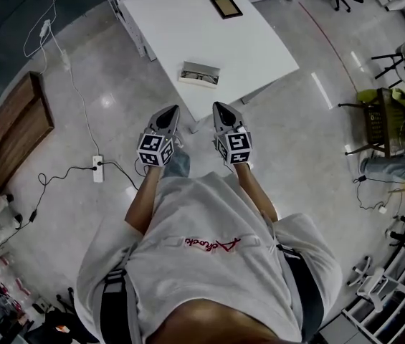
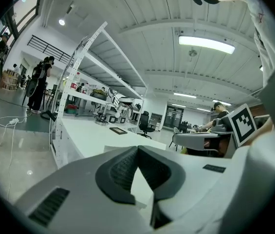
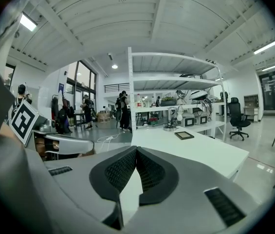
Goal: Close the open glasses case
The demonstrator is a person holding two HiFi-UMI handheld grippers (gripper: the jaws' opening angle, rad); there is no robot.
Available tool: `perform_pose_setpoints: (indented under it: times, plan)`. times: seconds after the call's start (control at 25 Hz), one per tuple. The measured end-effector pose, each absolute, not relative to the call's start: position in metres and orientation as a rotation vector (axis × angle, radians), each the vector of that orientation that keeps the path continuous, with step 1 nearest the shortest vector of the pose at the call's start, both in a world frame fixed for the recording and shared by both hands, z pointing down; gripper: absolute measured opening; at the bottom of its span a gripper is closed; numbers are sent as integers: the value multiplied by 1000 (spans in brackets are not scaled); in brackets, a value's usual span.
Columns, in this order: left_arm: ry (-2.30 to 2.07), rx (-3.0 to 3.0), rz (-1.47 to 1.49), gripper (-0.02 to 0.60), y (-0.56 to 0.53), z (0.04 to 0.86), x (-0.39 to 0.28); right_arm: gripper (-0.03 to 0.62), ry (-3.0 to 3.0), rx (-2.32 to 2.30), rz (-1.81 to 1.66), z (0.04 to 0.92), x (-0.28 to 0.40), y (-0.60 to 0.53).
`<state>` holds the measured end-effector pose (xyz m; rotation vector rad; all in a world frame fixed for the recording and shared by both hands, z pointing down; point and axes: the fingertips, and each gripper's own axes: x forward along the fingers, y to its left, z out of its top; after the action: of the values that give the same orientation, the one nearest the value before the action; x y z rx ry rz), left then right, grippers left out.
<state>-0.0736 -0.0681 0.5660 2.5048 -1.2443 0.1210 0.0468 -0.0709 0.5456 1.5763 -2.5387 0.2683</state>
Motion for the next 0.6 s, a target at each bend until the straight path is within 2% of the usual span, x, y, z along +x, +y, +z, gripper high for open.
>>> perform_pose_setpoints:
  times: [0.6]
  plan:
    - [-1130,2576,128,21,-182,553,-89,18,-2472,1681,261,537,29,-178]
